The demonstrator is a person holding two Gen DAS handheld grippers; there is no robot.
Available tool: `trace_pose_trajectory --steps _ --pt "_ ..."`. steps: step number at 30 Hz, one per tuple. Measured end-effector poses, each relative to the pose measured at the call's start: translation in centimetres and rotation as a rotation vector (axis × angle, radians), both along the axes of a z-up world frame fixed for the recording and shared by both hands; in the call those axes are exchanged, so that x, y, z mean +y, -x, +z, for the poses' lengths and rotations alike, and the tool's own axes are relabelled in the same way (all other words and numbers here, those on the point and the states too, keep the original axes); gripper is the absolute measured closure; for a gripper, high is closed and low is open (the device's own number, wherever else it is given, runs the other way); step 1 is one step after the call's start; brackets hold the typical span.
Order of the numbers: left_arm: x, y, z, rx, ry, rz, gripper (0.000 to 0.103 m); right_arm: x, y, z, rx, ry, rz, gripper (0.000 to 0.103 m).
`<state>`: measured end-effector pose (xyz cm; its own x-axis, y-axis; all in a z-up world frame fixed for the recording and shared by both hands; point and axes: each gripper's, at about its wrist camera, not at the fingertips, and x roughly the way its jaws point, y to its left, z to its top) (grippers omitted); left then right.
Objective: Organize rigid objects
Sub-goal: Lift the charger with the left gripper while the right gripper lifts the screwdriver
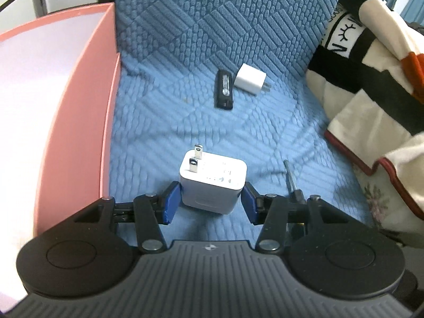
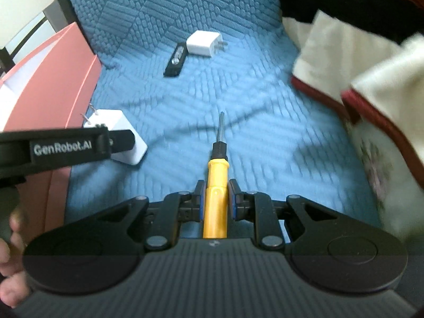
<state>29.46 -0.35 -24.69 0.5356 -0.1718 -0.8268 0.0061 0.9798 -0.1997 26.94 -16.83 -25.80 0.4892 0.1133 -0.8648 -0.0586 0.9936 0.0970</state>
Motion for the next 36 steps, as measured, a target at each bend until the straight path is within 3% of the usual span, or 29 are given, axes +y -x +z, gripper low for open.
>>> trace_pose_trajectory --steps 6,13,17,23,31,36 --pt "-0.6 3.4 -0.8 0.018 0.017 0.033 0.047 0.5 2.8 -0.4 0.000 0.004 0.017 0.081" --pt "-0.2 3.5 -1.2 0.040 0.053 0.047 0.045 0.4 2.2 -0.9 -0.024 0.015 0.015 0.078" --pt "-0.1 3.3 -1.1 0.035 0.073 0.061 0.034 0.5 1.9 -1.1 -0.046 0.028 0.009 0.078" --pt "0.0 3.1 -1.0 0.020 0.073 0.068 0.034 1.1 1.9 -1.3 -0.081 0.073 0.041 0.083" --pt "-0.1 2.8 -1.1 -0.020 0.074 0.048 0.036 0.4 1.4 -1.3 -0.115 0.083 -0.004 0.083" --pt "-0.5 2.5 -1.3 -0.037 0.039 0.049 0.040 0.4 0.9 -1.5 -0.116 0.081 -0.007 0.083"
